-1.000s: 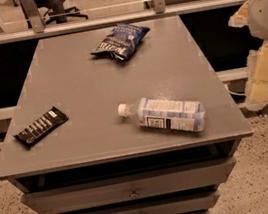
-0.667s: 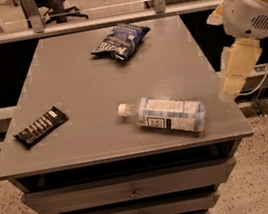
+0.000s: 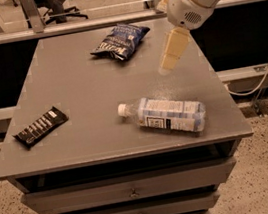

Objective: Pick blue chip bag

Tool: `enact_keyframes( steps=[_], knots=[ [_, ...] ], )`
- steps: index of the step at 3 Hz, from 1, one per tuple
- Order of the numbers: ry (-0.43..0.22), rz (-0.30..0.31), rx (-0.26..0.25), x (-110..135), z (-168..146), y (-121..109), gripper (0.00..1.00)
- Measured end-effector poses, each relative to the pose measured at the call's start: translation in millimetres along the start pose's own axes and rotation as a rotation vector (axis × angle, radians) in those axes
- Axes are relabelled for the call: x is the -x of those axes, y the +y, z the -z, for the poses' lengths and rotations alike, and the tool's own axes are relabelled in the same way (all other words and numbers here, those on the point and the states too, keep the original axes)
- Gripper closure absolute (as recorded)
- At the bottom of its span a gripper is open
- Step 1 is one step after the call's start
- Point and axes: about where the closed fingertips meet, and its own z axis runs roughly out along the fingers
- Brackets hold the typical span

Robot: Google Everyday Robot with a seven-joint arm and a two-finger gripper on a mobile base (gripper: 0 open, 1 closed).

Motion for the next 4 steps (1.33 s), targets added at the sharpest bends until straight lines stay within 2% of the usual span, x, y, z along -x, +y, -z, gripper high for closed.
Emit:
enact_keyframes(
  steps=[1,2,3,4],
  knots=[
    [0.000,0.000,0.000,0,0,0,0.00],
    [-0.056,-0.044,-0.023,3,-14,-13,0.00],
    [-0.161,-0.094,-0.071,15,-40,-49,0.00],
    [-0.252,-0.171,-0.117,21,-68,-88,0.00]
  ],
)
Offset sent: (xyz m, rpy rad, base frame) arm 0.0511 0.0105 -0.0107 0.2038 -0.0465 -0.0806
